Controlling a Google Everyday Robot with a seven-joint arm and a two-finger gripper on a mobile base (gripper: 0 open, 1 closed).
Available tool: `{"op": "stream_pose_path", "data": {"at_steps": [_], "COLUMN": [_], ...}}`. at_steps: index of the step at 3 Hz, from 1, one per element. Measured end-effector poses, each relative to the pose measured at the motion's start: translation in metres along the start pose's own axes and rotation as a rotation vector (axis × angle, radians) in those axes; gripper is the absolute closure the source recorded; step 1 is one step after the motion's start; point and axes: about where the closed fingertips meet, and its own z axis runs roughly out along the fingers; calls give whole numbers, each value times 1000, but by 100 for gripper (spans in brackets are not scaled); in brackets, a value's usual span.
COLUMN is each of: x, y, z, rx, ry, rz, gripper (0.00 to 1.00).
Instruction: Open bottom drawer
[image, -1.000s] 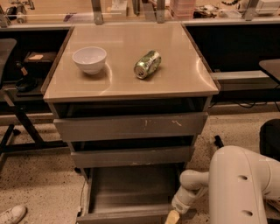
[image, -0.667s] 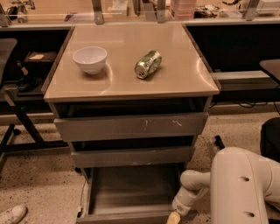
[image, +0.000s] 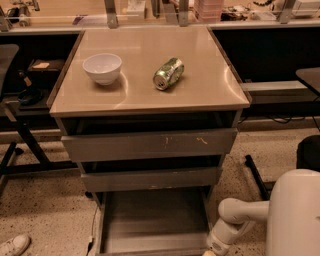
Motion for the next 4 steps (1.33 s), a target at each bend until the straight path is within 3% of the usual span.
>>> {"op": "stream_pose_path", "data": {"at_steps": [2,3,4], "x": [-3,-4,15], "y": [11,36,77], "z": [-16,-50,-87], "rx": [27,106,200], "ry": [-20,-69,-118], "rz": [-21,-8,83], "gripper": [0,0,0]}}
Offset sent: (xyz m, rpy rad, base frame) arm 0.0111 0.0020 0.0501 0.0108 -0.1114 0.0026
